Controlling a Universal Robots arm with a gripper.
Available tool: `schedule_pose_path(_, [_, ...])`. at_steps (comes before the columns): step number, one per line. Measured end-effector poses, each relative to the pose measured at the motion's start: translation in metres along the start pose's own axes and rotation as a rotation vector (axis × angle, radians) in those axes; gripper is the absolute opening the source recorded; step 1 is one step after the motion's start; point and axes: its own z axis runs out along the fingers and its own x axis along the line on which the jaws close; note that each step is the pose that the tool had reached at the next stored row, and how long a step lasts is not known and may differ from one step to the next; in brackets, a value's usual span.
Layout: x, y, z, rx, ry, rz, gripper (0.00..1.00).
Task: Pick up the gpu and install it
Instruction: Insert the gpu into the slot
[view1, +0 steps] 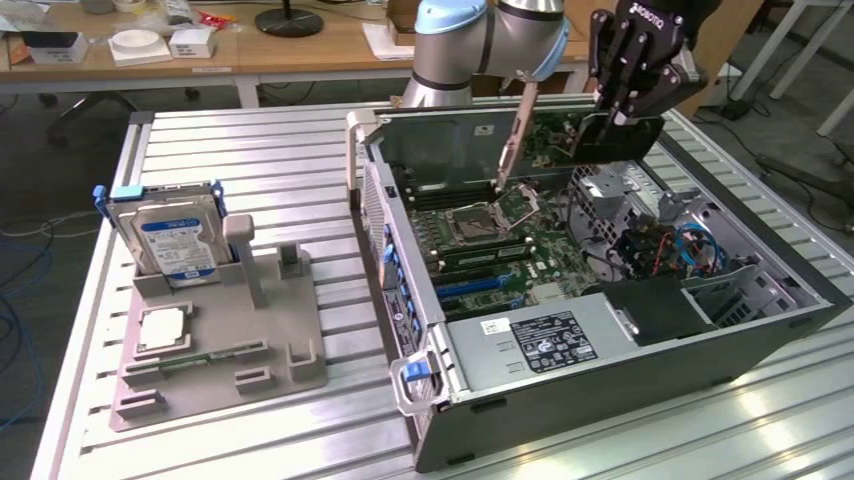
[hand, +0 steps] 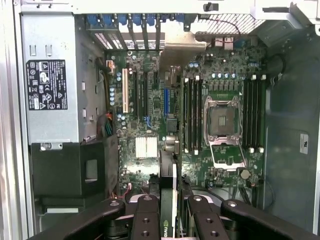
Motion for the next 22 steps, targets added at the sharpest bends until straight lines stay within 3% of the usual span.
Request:
schedule_pose_path(3, [0.0,0.0016,0.0011,0.0009,0.0002,0.01,0.26])
schedule_pose_path(8, [0.0,0.0114,0.0048,0.0026,0.0002,0.013,0.26])
schedule_pose_path(22, [0.001,0.0121,0.0171,0.0044,0.0001,0.013,0.26])
